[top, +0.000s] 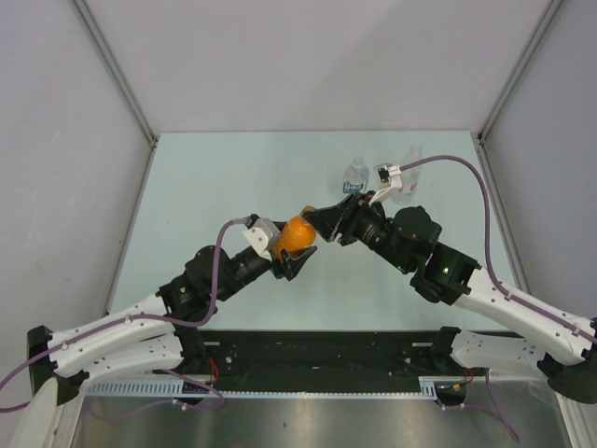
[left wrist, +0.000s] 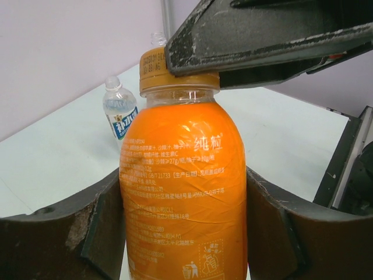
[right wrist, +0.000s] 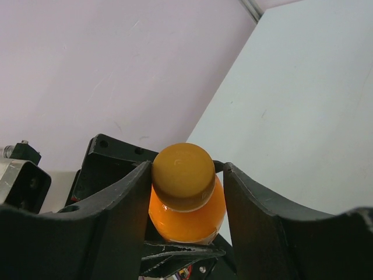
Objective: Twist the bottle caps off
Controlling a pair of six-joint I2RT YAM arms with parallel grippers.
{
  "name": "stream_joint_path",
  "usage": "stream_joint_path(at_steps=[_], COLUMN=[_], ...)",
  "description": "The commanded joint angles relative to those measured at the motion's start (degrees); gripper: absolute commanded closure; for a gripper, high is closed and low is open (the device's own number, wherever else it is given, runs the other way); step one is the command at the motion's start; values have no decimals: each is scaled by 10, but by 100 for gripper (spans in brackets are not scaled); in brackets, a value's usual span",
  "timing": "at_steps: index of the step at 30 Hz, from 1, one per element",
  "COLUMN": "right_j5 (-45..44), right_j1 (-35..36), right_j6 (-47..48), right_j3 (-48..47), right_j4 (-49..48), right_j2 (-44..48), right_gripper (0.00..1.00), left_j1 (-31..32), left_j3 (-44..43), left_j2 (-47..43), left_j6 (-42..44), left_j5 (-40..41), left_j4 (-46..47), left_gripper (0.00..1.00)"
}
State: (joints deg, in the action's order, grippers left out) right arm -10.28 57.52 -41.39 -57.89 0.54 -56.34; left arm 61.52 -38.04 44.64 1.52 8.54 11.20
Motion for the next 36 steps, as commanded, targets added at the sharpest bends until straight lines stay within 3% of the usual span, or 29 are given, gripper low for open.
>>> stream_joint_path(at_steps=[1,4,7,8,10,16,20,23,26,29,36], right_j5=[16,13,8,7,3,28,90,179,281,403,554], right_j1=[-3,-4,-3,-3,-3,4,-4,-12,-29,-39,-56], right_j6=[-5,-4,2,5,10,91,149,199,223,235,255], right_j3=[-24,-24,-24,-24,-24,-23,-14,12,24,25,25], right_j4=[-23,-22,-21,-21,-17,-33,-61,-117,-132,-141,-135], right_j2=[-11,-10,-5,-5,-4,4,23,49,57,61,61], right_gripper=[44,48,64,81,100,100,100,100,100,100,100], left_j1=[5,5,5,5,5,3,-35,-99,-126,-126,-126], left_j3=[-1,-1,-1,-1,-1,-32,-40,-34,-48,-70,-105], left_j2=[-1,-3,-4,-4,-5,-3,-6,6,32,62,125], left_j6=[9,8,8,8,4,-37,-86,-192,-271,-330,-428], left_j5=[12,12,11,11,13,-50,-298,-485,-602,-663,-790], left_j4=[15,15,13,13,12,-34,-11,73,131,163,242], left_gripper=[100,100,100,100,100,100,100,100,100,100,100])
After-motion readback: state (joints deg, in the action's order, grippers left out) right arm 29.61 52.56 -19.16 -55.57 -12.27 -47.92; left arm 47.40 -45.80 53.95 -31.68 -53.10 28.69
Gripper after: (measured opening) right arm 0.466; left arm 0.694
